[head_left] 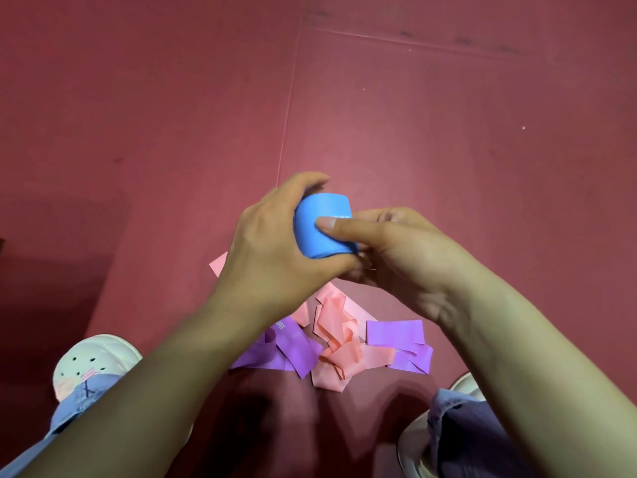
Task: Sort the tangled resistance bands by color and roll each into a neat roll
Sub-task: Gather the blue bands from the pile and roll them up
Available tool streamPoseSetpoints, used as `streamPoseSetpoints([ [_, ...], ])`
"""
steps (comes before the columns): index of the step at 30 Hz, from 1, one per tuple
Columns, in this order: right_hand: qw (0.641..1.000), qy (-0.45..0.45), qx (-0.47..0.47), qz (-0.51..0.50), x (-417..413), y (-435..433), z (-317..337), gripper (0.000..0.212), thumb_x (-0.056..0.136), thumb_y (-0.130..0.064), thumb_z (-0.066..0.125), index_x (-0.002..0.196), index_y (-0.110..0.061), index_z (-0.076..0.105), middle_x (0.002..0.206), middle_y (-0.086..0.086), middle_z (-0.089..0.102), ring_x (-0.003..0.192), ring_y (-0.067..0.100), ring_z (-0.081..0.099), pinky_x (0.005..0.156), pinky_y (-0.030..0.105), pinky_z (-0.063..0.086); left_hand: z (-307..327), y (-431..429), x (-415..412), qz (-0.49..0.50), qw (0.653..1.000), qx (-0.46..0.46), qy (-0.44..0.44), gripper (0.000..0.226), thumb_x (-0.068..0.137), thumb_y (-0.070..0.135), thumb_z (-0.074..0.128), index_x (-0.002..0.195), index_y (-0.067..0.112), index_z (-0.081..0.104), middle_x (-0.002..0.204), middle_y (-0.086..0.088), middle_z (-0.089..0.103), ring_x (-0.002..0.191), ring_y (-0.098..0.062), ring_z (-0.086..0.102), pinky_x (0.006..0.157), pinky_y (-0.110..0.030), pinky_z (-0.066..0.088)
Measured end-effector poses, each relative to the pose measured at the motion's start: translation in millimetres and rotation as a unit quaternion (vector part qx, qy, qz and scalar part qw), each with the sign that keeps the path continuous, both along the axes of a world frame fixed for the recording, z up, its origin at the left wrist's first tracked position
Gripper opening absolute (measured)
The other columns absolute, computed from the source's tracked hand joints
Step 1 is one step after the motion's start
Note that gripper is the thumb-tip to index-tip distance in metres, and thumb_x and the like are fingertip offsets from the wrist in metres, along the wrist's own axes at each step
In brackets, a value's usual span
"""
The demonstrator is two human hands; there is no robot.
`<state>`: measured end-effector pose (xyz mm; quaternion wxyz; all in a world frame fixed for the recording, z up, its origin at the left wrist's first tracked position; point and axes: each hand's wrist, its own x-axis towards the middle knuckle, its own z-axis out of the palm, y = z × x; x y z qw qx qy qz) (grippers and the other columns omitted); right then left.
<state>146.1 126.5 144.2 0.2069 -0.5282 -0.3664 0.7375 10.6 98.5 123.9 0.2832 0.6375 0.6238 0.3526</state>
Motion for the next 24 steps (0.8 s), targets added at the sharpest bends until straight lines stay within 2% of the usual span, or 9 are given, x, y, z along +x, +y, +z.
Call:
streamPoseSetpoints([
  [2,0.999,0.032,-0.025,-0.006,1.6,0.8,2.1,0.014,0.086,-0.015,0.064,0.079,-0.006,0.071,0.061,0.003,0.067,0.050,0.008,0.060,0.061,0.019,0.056,1.7,1.2,-1.2,0.009,0.999,-0.008,-0.040,0.068,0.052,0.038,0.091,0.112,0.022,0.063,0.101,0.012,0.067,0.090,-0.009,0.061,0.081,-0.019,0.048],
  [4,0.998,0.046,-0.044,-0.007,1.9,1.6,2.4,0.013,0.086,-0.017,0.064,0.082,-0.006,0.070,0.065,0.004,0.068,0.054,0.009,0.062,0.062,0.022,0.056,2.4,1.5,-1.6,0.012,0.999,0.002,-0.053,0.059,0.051,0.043,0.084,0.103,0.022,0.065,0.093,0.012,0.068,0.085,-0.009,0.062,0.076,-0.018,0.049],
  [6,0.998,0.037,-0.045,0.004,1.5,1.6,2.9,0.012,0.085,-0.018,0.065,0.085,-0.007,0.070,0.069,0.004,0.070,0.057,0.010,0.064,0.063,0.022,0.056,2.0,1.1,-1.6,0.014,0.999,0.021,-0.040,0.052,0.053,0.041,0.079,0.099,0.021,0.067,0.089,0.009,0.068,0.083,-0.010,0.061,0.073,-0.016,0.047],
  [9,0.999,-0.019,0.009,0.049,-0.1,-0.9,2.5,0.010,0.080,-0.023,0.072,0.076,-0.014,0.073,0.070,0.000,0.070,0.061,0.007,0.063,0.066,0.019,0.055,0.1,-0.5,-1.3,0.012,0.999,0.042,-0.003,0.047,0.055,0.035,0.076,0.096,0.015,0.069,0.084,0.005,0.068,0.077,-0.012,0.058,0.069,-0.016,0.045],
  [12,0.997,-0.041,0.043,0.040,-0.7,-2.1,1.5,0.007,0.077,-0.017,0.075,0.077,-0.010,0.074,0.068,0.003,0.070,0.059,0.008,0.063,0.061,0.016,0.053,-0.7,-0.8,-1.1,0.002,0.999,0.041,0.032,0.050,0.053,0.034,0.075,0.097,0.012,0.069,0.084,0.004,0.068,0.074,-0.012,0.058,0.068,-0.015,0.043],
  [15,0.999,-0.018,0.028,0.023,-0.7,-1.4,2.9,0.008,0.081,-0.010,0.070,0.074,-0.005,0.072,0.062,0.005,0.069,0.053,0.013,0.064,0.058,0.019,0.055,0.5,-0.5,-1.0,-0.015,0.999,0.031,0.026,0.060,0.054,0.033,0.089,0.105,0.013,0.066,0.094,0.005,0.068,0.082,-0.009,0.057,0.074,-0.011,0.041],
  [18,0.999,0.026,-0.013,-0.016,1.6,0.4,3.9,0.011,0.085,-0.010,0.063,0.078,-0.003,0.069,0.060,0.005,0.066,0.046,0.011,0.060,0.053,0.020,0.052,2.8,0.4,-1.1,-0.008,1.000,-0.001,-0.027,0.068,0.053,0.031,0.092,0.113,0.019,0.063,0.103,0.009,0.068,0.092,-0.011,0.062,0.085,-0.024,0.048],
  [20,0.998,0.046,-0.034,-0.030,2.8,1.5,4.1,0.011,0.085,-0.012,0.063,0.086,-0.002,0.068,0.068,0.008,0.068,0.051,0.012,0.062,0.057,0.022,0.054,3.2,0.9,-2.2,-0.002,0.999,-0.003,-0.054,0.066,0.050,0.038,0.093,0.107,0.021,0.064,0.098,0.010,0.069,0.090,-0.011,0.063,0.082,-0.027,0.050],
  [24,1.000,0.010,-0.021,0.011,4.1,2.0,2.2,0.011,0.082,-0.021,0.068,0.084,-0.010,0.072,0.072,0.004,0.071,0.060,0.010,0.066,0.072,0.025,0.057,1.0,1.0,-3.5,0.013,0.999,0.041,-0.025,0.053,0.054,0.041,0.082,0.100,0.018,0.068,0.089,0.009,0.068,0.082,-0.010,0.060,0.074,-0.016,0.047],
])
